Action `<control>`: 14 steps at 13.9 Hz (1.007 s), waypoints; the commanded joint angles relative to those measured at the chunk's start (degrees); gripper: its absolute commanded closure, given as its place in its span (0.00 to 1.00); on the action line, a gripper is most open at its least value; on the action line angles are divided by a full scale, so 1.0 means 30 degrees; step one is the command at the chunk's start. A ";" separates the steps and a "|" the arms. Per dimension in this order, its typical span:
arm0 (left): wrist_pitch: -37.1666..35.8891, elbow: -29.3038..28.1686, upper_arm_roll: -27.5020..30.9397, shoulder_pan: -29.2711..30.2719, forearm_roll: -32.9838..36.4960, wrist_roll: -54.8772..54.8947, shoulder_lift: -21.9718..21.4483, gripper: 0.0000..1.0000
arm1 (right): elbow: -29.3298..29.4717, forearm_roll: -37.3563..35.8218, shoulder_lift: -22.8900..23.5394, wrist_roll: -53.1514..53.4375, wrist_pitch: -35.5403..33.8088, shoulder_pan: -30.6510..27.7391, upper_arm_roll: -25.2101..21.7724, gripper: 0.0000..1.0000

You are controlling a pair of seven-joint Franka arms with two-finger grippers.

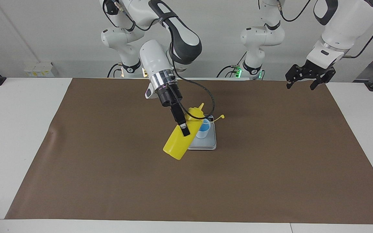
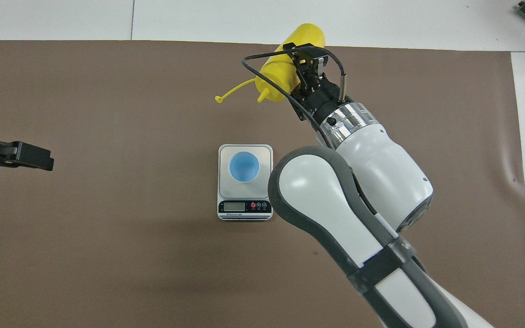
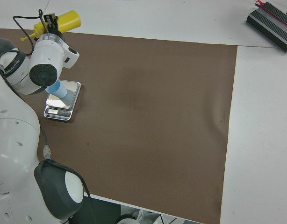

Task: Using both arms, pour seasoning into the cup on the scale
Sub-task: 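Turn the bottle upright and carry it back with the right gripper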

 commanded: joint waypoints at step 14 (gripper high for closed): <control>-0.0218 -0.0323 -0.0146 0.0264 0.0236 0.0171 -0.0425 0.00 | -0.1819 -0.4803 -0.2338 -0.1710 -0.7394 -0.3826 -0.0019 1.00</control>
